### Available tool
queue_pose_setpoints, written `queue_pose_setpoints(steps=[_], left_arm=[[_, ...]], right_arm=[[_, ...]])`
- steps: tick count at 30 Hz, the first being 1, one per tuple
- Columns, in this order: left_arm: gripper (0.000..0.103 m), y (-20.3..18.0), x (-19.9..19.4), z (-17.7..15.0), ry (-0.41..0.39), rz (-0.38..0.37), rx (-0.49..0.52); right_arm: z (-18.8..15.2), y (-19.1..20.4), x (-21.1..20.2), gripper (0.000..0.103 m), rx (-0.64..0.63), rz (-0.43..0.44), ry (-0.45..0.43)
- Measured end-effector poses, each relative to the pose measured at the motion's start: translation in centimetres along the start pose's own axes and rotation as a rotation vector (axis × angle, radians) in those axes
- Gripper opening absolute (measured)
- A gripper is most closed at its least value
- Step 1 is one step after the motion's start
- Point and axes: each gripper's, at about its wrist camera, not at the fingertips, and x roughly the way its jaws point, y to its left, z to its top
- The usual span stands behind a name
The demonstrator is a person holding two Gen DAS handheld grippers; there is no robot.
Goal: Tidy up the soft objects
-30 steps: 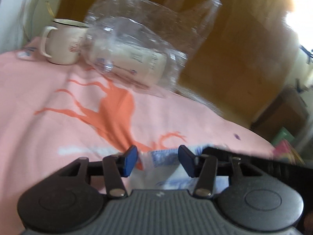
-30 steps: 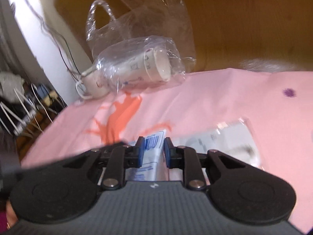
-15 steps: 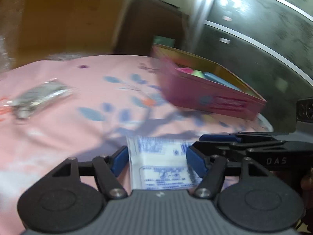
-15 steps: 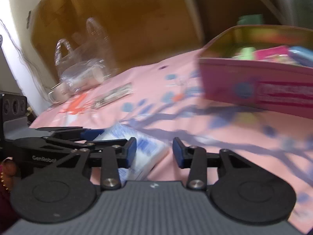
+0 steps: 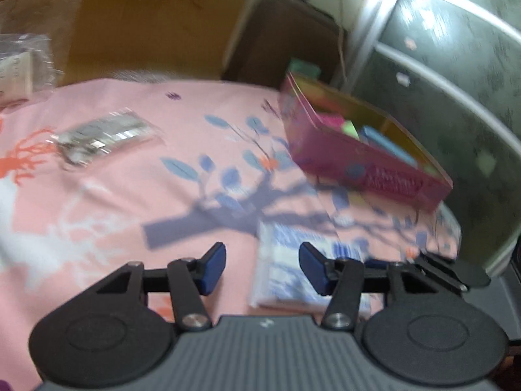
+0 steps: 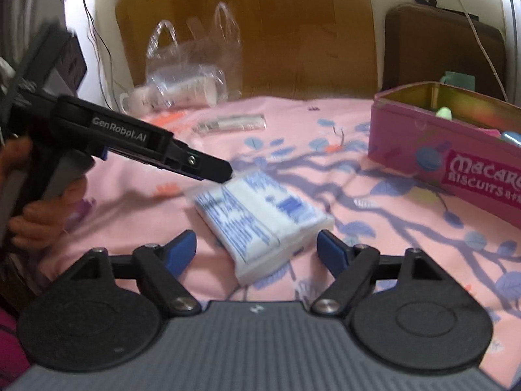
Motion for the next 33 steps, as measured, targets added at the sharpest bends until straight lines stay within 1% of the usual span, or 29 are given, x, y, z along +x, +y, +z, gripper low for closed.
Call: queue_pose_setpoints(steps=[1, 3, 4, 7, 9, 11, 15, 17, 20, 28, 33], left_arm=[[0.045, -0.8, 0.7, -0.3, 0.006, -0.005, 0.021], [0.046, -2.5, 1.2, -0.7, -0.014, 0.014, 0.071], [0.046, -3.3, 1.7, -0.7, -0.014, 0.016, 0.086], [0.046, -5.0, 3.1, -0.2, 0.007, -0.023, 0.093], [0.046, -6.5, 4.4, 0.2, 0.022, -0.038, 0.117], [0.048, -8.3, 5.5, 0.3, 0.029, -0.038, 0.155], [0.06, -11.7, 7.3, 0.3, 0.032, -0.01, 0.236], [0.063, -12.8, 7.7, 0.2, 0.029, 0.011, 0.259], [0.065, -13.2, 8.0, 0.2, 0.032, 0.028, 0.248], [0.066, -13.0, 7.6, 0.2, 0.043, 0.034, 0.246], [0.069, -12.9, 7.5, 0.2, 0.043, 0.039, 0.248]], right_arm=[[-0.2, 0.1, 0.0, 0.083, -0.009, -0.019, -0.018], [-0.2, -0.4, -0.2, 0.08, -0.004, -0.023, -0.024], [-0.3, -0.9, -0.5, 0.08, 0.007, -0.041, -0.03], [-0.9, -3.2, -1.6, 0.076, 0.066, -0.091, -0.041], [-1.4, -4.7, -2.6, 0.075, 0.112, -0.112, -0.052], [-2.1, -5.5, -3.6, 0.074, 0.127, -0.143, -0.063], [-3.5, -6.0, -5.1, 0.074, 0.114, -0.189, -0.083], [-4.0, -6.0, -5.4, 0.074, 0.107, -0.206, -0.09], [-4.3, -5.8, -5.5, 0.074, 0.093, -0.221, -0.094], [-4.5, -5.6, -5.3, 0.075, 0.093, -0.248, -0.102], [-4.6, -4.7, -5.1, 0.075, 0.064, -0.289, -0.093]])
